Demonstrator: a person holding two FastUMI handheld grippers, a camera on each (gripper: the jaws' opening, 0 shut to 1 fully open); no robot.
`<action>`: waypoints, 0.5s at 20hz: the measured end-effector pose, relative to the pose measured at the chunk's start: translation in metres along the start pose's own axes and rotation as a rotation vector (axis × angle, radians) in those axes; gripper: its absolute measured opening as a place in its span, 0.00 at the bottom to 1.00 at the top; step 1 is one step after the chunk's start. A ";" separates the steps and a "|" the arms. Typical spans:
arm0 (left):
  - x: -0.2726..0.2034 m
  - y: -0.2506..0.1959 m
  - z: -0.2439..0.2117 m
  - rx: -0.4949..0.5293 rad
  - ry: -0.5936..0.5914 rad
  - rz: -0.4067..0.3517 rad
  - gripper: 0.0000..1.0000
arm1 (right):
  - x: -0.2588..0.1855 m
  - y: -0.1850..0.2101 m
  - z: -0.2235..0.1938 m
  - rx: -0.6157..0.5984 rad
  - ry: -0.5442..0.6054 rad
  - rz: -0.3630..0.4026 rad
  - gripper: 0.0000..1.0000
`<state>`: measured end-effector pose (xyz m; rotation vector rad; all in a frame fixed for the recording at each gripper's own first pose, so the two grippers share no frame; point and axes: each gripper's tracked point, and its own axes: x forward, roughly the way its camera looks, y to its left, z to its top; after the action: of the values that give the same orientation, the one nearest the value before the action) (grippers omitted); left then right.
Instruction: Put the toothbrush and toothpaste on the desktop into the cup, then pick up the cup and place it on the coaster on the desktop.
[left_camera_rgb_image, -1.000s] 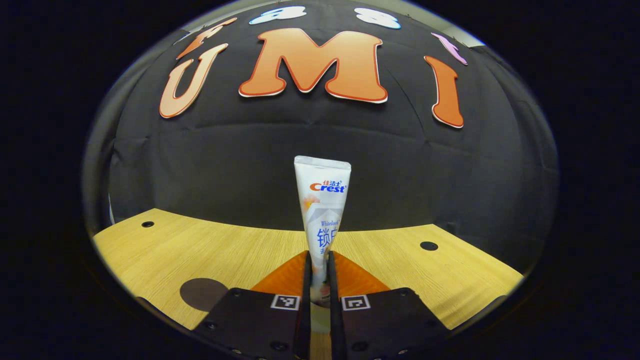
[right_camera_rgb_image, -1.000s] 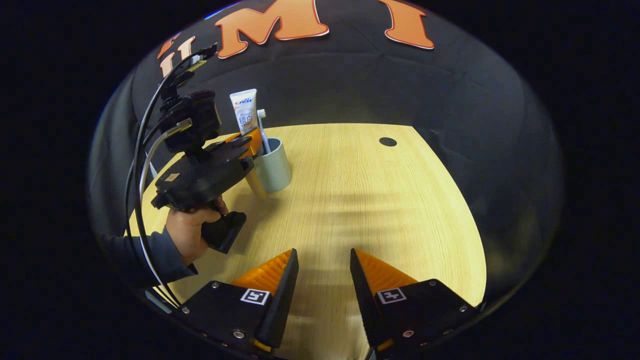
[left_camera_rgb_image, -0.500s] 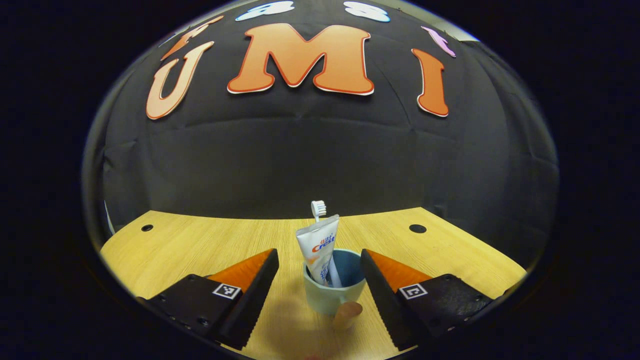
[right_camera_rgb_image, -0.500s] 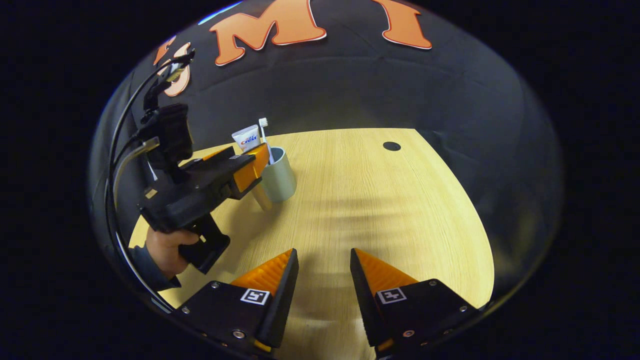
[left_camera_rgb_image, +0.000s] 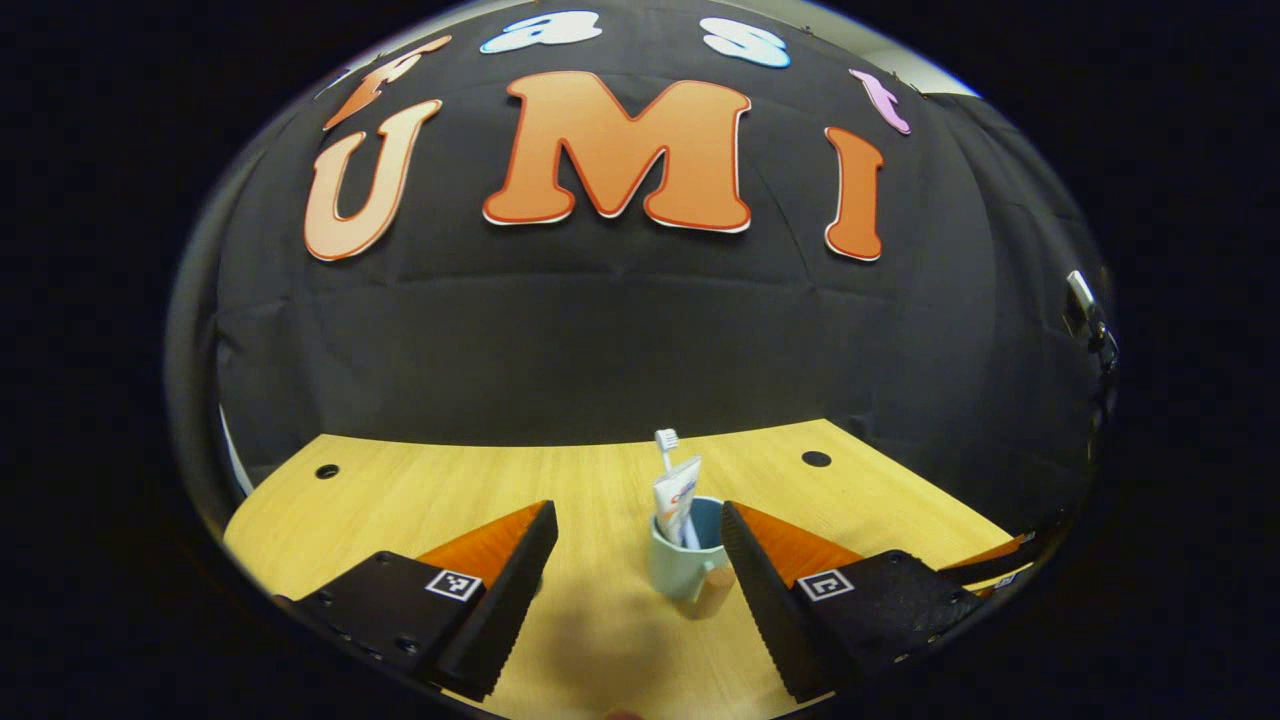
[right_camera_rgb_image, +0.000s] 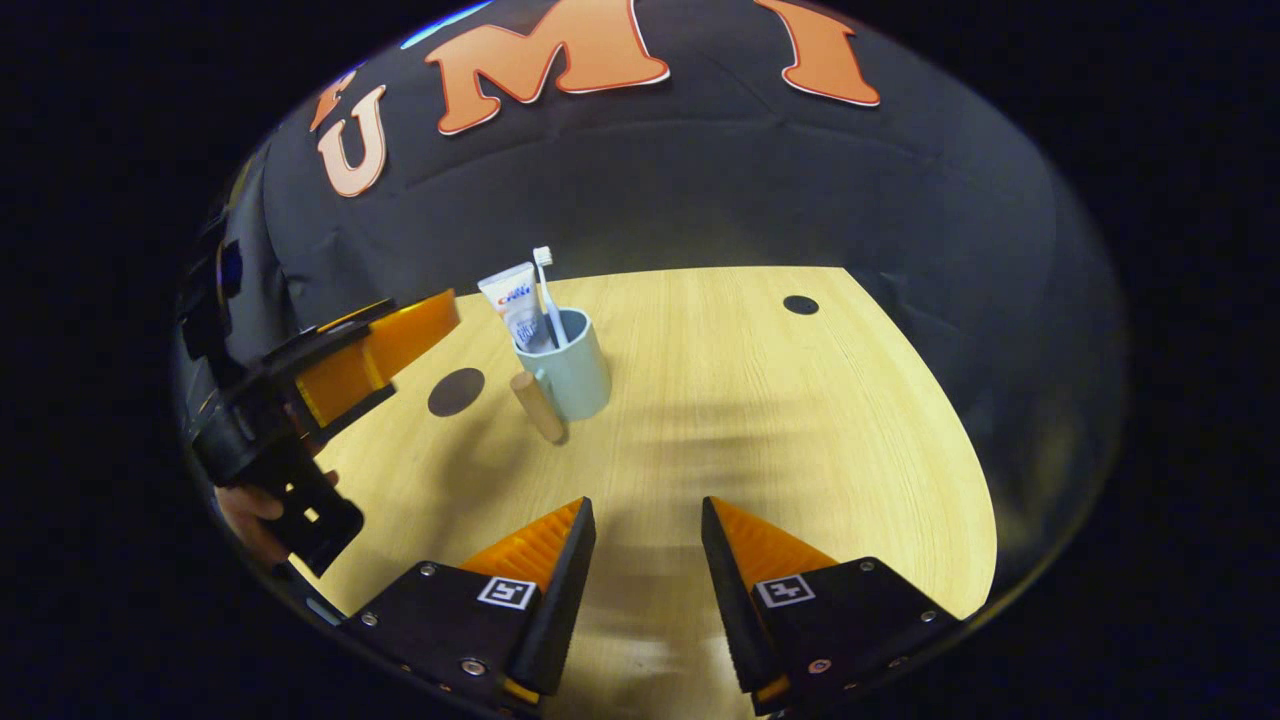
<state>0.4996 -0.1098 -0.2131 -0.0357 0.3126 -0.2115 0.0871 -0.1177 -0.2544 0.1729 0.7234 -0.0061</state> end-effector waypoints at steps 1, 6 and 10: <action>-0.008 0.010 0.003 0.005 0.003 0.015 0.98 | 0.004 0.008 0.005 -0.006 -0.001 0.015 0.64; -0.055 0.062 0.017 0.019 0.013 0.099 0.98 | 0.034 0.056 0.041 -0.039 -0.036 0.073 0.76; -0.084 0.097 0.010 0.016 0.059 0.161 0.98 | 0.067 0.079 0.055 -0.031 0.001 0.054 0.76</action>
<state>0.4439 0.0027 -0.1850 0.0116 0.3709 -0.0555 0.1784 -0.0453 -0.2460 0.1623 0.7189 0.0567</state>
